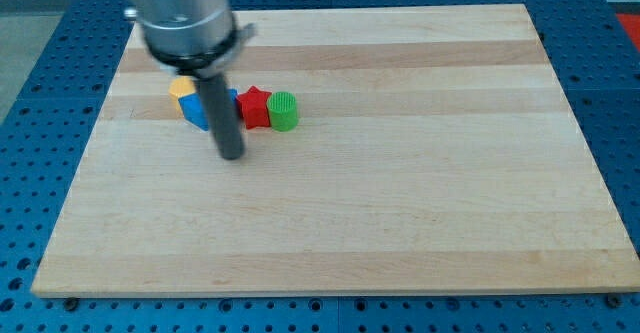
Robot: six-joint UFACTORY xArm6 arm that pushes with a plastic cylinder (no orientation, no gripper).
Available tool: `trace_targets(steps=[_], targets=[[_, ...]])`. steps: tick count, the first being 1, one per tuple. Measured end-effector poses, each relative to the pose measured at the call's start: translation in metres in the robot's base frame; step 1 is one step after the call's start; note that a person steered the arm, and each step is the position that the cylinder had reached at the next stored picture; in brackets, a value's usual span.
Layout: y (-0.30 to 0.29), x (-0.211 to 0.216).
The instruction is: Move the green circle parallel to the green star
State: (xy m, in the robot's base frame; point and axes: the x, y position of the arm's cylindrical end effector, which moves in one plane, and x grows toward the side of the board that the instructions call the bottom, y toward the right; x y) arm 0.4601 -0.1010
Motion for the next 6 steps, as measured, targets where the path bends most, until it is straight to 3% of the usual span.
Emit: trace_targets(steps=[2,6], targets=[[0.050,-0.011],[0.053,-0.068]])
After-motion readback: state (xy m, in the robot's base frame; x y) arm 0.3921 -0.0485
